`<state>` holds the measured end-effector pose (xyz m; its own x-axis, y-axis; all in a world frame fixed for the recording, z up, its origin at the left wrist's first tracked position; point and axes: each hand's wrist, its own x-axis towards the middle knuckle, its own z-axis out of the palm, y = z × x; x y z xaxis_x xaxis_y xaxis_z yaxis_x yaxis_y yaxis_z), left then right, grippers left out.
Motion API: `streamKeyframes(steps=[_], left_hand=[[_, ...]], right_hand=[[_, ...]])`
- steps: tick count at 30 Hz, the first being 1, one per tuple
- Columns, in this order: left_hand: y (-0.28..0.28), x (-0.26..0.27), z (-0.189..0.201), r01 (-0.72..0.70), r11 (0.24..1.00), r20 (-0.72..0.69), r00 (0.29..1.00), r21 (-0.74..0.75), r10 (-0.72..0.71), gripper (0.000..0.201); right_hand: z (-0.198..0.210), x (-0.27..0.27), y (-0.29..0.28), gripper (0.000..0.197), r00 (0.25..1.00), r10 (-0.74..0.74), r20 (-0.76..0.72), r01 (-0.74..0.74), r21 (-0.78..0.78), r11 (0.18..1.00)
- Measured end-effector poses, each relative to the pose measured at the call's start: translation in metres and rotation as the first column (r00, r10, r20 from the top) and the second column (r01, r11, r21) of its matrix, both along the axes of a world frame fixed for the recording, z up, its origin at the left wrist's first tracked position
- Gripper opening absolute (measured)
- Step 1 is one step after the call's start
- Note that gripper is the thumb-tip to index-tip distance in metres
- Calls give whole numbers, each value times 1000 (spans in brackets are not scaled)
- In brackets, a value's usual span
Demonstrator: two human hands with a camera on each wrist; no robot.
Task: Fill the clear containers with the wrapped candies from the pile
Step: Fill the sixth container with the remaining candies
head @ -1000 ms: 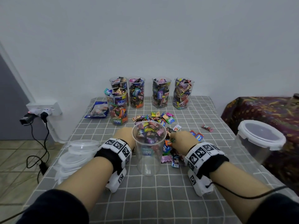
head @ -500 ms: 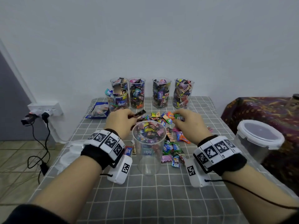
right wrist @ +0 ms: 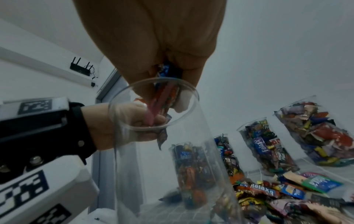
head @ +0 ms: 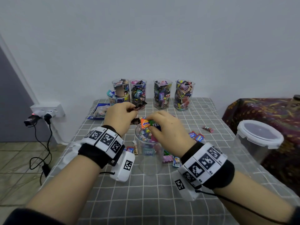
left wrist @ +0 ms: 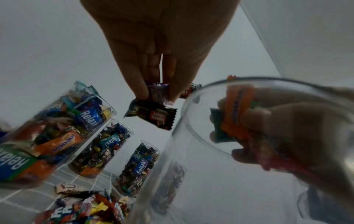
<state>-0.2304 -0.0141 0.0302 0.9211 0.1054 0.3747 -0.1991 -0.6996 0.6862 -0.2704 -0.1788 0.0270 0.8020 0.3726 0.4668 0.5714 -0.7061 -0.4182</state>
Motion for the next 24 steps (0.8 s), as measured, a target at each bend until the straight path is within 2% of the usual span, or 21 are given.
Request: streamKeyframes(steps=[5,13,15,16,19,21,22,24], left_hand=[[-1,-3,0,3,1000,-5,1000,-15,-3,18],[-2,-10,5,7,999,2,1000,-41,-7,16],[-2,-12,8,11,998,8,1000,-63,-10,15],[-3,-14,9,14,997,12,1000,-75,-13,14],[-3,-18,16,24,995,43,999,-95,-20,10],[-4,-22,23,54,990,64,997,-134,-45,9],[-6,-23,27,75,985,78,995,-154,-63,10],[-10,-26,35,109,979,109,990,-175,-90,15]], right_hand=[[-3,2,1,26,1000,25,-13,-25,-33,999],[-10,1,-2,26,999,31,-6,-30,116,993],[-11,-4,-4,39,999,30,17,-33,221,975],[-12,-7,-5,50,999,32,-24,-24,276,961],[-25,-10,-10,95,951,88,-297,46,414,909],[-37,-10,-10,116,905,139,-402,75,472,878],[-42,-9,-10,119,890,164,-425,77,496,865],[-50,-9,-9,112,872,195,-450,81,525,847]])
